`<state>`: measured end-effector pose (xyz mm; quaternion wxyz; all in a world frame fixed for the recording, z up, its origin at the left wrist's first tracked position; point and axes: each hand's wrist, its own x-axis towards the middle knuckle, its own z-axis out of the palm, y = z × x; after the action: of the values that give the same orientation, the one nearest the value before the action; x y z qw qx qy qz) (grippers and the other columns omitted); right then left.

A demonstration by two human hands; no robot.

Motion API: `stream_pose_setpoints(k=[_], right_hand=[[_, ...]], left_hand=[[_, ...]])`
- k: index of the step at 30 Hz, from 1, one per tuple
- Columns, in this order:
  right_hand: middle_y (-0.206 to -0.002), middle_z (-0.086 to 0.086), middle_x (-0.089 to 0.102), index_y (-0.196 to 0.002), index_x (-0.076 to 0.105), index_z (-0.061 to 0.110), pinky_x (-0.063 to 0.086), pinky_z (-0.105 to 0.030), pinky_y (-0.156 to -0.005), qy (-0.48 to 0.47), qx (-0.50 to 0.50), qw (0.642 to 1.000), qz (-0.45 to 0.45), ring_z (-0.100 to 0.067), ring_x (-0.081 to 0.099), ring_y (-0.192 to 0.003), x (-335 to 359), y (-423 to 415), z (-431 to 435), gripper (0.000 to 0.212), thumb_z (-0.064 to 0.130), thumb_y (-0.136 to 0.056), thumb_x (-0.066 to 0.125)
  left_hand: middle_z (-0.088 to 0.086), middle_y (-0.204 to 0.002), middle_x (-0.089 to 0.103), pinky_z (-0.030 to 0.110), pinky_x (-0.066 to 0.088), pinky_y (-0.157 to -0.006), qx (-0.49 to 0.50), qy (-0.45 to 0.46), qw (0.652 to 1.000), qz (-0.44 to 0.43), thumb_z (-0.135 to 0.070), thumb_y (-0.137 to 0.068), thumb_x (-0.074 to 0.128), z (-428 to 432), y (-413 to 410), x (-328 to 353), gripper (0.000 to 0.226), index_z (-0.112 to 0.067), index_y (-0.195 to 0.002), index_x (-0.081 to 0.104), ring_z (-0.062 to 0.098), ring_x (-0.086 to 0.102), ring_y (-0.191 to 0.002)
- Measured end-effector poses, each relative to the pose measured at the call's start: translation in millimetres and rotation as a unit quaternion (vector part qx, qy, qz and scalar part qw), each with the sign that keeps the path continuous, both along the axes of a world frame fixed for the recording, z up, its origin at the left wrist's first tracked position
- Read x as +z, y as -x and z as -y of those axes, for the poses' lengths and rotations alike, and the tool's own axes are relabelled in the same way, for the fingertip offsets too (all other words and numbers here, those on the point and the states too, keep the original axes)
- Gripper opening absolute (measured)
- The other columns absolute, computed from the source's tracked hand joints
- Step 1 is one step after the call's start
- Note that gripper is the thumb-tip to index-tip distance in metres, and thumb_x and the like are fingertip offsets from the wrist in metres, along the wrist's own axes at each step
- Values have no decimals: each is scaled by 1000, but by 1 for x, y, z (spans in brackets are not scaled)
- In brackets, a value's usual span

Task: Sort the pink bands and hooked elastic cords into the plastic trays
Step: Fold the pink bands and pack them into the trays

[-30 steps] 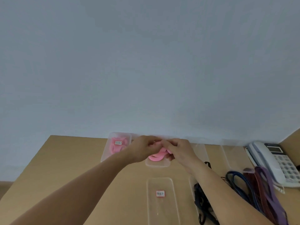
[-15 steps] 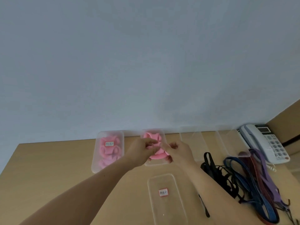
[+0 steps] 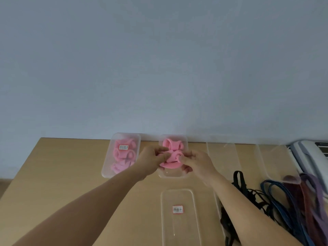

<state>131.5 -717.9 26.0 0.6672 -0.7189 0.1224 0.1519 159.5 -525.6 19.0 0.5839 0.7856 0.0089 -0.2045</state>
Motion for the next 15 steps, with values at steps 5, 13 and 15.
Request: stream_pose_setpoints(k=[5,13,15], right_hand=[[-63,-7,70,-87,69,9,52,-27,-51,50,9,998,23,-17,62,-55,-12,-2,9,5,11,-87,73],[-101,18,64,-117,65,34,42,-8,-67,304,139,933,136,5,56,-78,-19,-1,16,33,32,-84,68],[-94,13,64,-114,65,33,47,-19,-69,351,180,899,192,-3,54,-78,-14,-1,14,30,32,-84,65]], left_hand=[[8,-90,74,23,53,-54,-1,-33,999,13,-15,-92,68,8,1,-9,27,-6,-117,66,13,67,-58],[-2,-92,67,27,53,-56,-50,-67,996,-10,-23,-93,67,15,1,-11,30,-13,-120,62,11,68,-59],[-3,-90,65,22,50,-50,-60,-61,996,-18,-24,-93,67,15,1,-11,30,-12,-120,62,6,66,-54]])
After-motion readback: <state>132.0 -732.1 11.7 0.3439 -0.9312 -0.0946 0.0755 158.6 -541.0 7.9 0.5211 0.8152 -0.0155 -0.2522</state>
